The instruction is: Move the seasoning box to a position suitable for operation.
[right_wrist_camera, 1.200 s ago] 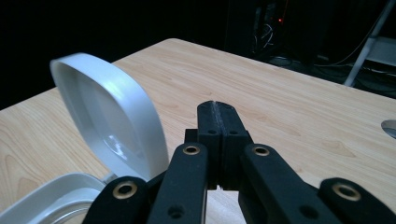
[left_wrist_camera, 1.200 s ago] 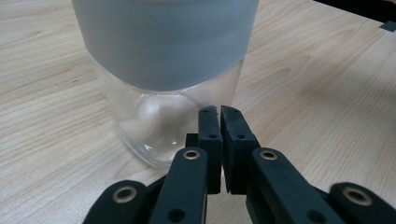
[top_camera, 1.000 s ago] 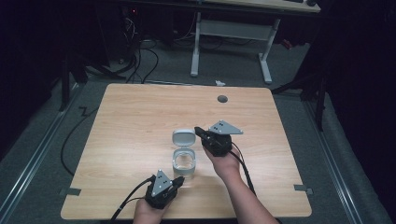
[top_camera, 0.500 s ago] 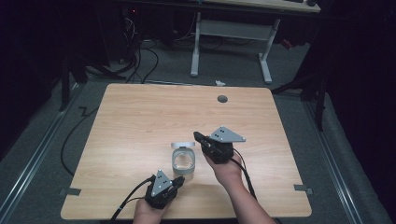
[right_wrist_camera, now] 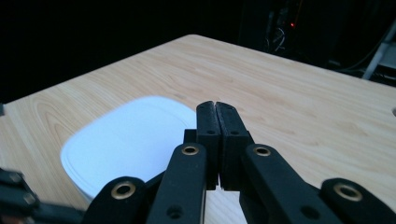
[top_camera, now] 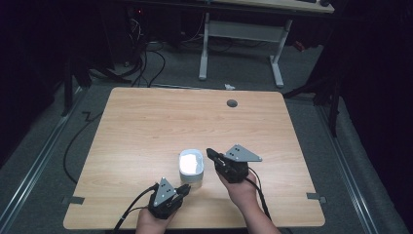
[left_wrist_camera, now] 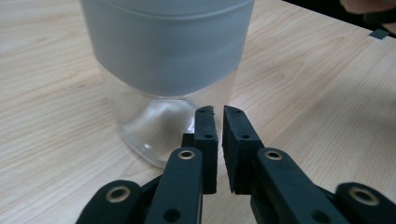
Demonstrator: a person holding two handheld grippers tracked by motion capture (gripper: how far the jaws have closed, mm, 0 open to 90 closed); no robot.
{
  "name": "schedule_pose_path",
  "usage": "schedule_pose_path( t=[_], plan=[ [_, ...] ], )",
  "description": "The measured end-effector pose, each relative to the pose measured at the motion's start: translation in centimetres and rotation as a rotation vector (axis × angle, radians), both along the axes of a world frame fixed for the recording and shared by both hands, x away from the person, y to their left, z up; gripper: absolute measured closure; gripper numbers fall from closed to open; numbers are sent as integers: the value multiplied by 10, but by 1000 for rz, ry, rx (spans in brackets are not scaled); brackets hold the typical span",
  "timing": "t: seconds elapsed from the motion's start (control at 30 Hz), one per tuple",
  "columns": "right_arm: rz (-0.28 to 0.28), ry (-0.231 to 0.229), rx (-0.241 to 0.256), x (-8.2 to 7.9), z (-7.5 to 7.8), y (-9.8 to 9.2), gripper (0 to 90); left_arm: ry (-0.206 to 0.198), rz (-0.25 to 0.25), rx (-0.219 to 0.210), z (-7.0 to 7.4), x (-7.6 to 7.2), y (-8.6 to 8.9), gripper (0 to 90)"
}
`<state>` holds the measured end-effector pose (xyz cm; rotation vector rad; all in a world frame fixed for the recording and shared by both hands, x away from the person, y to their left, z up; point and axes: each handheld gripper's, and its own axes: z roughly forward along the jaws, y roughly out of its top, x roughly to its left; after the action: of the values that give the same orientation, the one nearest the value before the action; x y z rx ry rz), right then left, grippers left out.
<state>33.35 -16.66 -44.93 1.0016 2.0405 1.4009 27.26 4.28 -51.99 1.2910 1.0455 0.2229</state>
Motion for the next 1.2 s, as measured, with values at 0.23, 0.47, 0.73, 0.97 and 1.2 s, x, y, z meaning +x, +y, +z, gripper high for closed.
schedule_pose_path(
  t=[0.23,0.47,0.73,0.97,1.2],
  plan=[
    [-56,40,-4,-2,-17,-25,884,-5,19,28,5,4,28,790],
    [-115,79,-13,-5,-34,-52,876,4,87,53,4,20,56,746],
    [-199,112,-14,-12,-51,-89,852,17,176,73,1,40,86,640],
    [-263,116,-8,-25,-63,-113,819,23,244,104,-2,52,104,580],
    [-352,92,-15,-41,-65,-137,739,21,341,122,-3,60,135,550]
  ],
)
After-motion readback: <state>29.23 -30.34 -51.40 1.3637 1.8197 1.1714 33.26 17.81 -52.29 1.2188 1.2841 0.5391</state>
